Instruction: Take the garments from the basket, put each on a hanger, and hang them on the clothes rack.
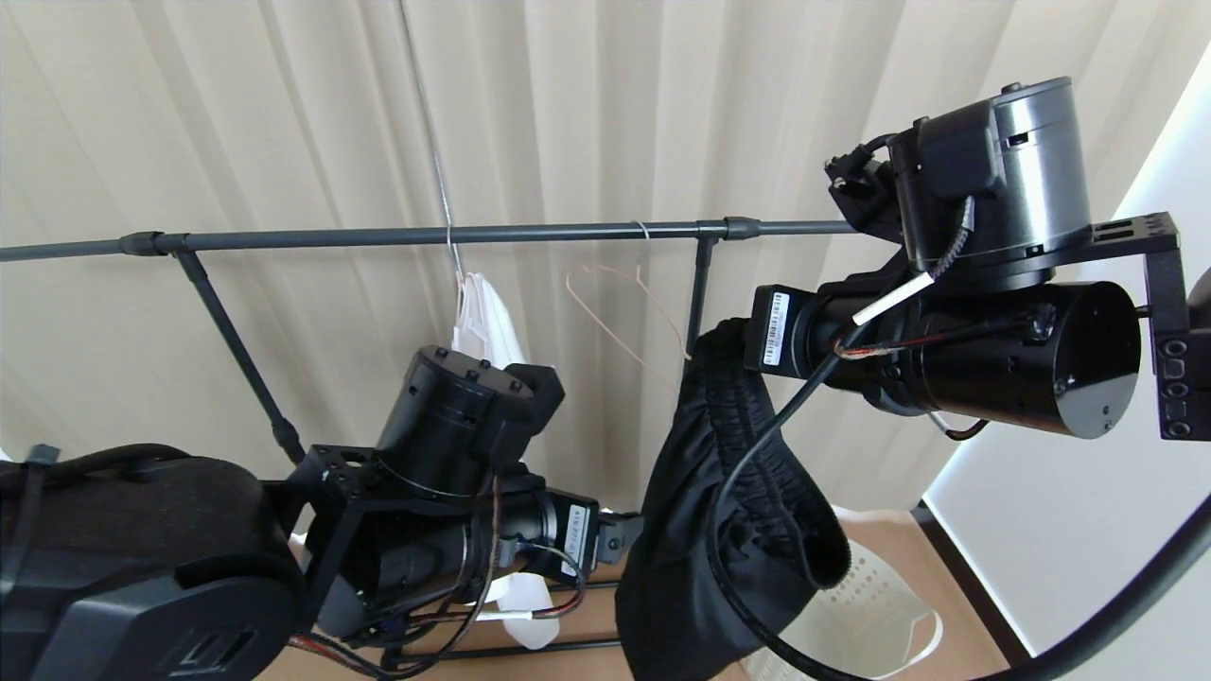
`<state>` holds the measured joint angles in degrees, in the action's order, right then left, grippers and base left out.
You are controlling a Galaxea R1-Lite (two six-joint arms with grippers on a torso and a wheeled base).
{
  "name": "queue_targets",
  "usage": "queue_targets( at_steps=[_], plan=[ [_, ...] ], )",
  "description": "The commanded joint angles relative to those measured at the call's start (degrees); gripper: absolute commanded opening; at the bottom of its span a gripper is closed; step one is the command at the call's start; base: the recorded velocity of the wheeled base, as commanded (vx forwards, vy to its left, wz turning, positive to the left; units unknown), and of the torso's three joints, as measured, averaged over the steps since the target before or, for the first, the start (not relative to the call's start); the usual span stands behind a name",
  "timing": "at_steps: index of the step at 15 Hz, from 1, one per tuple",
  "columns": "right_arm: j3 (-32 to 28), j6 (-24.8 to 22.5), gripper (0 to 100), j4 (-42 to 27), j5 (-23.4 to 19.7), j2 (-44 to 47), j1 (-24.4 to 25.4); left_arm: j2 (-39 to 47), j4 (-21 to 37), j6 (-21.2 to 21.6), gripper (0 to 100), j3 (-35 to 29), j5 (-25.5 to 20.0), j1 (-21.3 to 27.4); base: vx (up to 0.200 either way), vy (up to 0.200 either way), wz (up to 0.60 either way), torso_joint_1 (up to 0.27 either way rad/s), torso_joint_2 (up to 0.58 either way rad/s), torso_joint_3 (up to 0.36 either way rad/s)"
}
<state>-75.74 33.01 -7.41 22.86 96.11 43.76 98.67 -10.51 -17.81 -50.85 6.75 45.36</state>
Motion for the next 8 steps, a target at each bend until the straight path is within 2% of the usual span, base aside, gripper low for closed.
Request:
queue_targets(
  at_steps=[1,2,4,6,8],
  plan=[
    [-0.55,0.74,0,-0.06,1.05,1.45,0.44,4.78,-1.53,-0.12,100,-4.96,-0.25,3.24,0.0,0.0,0.0,0.0,0.0,0.0],
    [-0.64,0.91,0,0.03,1.84,2.33,0.88,6.01,-1.71,-0.38,100,-6.11,-0.69,4.65,0.0,0.0,0.0,0.0,0.0,0.0],
    [-0.72,1.53,0,0.03,2.63,2.85,1.32,9.35,-3.03,-4.07,100,-8.3,-0.69,7.55,0.0,0.0,0.0,0.0,0.0,0.0],
    [-0.72,1.7,0,0.03,2.63,3.65,3.17,10.93,-3.03,-5.04,100,-10.68,-0.69,8.34,0.0,0.0,0.0,0.0,0.0,0.0],
    [-0.64,1.79,0,0.03,3.16,3.65,3.52,14.36,-2.85,-8.12,100,-14.1,2.12,8.34,0.0,0.0,0.0,0.0,0.0,0.0]
  ],
)
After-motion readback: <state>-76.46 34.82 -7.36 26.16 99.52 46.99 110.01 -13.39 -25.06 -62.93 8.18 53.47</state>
